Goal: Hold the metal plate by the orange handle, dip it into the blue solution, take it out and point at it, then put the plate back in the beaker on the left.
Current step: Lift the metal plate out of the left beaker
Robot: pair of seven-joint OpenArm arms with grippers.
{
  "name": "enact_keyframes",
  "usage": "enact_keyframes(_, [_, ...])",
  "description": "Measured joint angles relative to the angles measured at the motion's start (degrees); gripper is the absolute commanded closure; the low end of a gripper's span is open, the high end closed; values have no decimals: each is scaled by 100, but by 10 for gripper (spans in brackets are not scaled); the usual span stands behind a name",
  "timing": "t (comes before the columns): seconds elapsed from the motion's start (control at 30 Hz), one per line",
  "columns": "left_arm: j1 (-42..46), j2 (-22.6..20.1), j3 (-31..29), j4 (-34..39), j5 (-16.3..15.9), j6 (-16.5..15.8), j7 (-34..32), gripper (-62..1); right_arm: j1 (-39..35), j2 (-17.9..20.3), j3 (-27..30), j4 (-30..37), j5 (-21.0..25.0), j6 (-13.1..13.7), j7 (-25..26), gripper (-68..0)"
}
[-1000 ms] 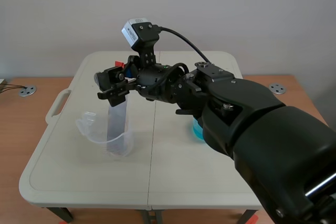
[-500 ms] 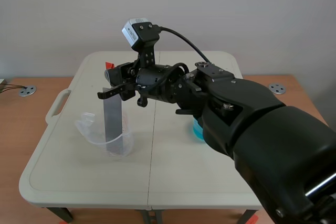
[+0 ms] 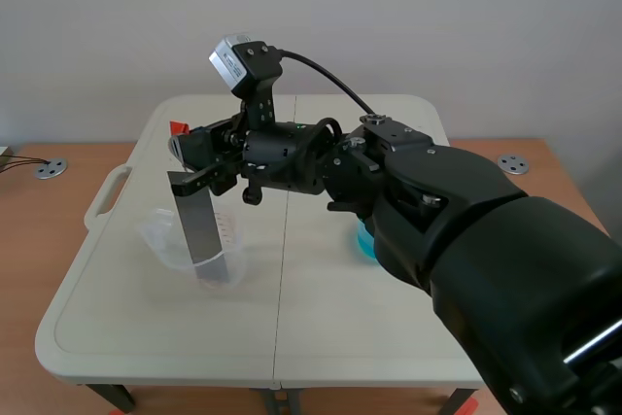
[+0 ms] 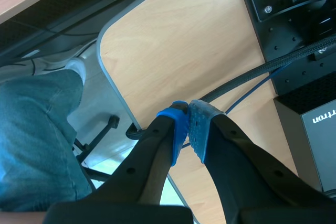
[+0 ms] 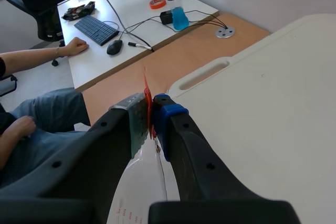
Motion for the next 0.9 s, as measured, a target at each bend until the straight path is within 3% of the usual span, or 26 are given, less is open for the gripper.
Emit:
enact_keyframes(0.17, [0,0,0,0,0,0,68,-34,-170,22,0,354,-2,192,127,-13])
enact_keyframes(0.67, [0,0,0,0,0,-2,79,-34,-782,614,0,2376,-4,212,90,-13])
enact_keyframes(0.9, [0,0,0,0,0,-2,81,-34,-907,881,55,3340,-2,210,-186,-13])
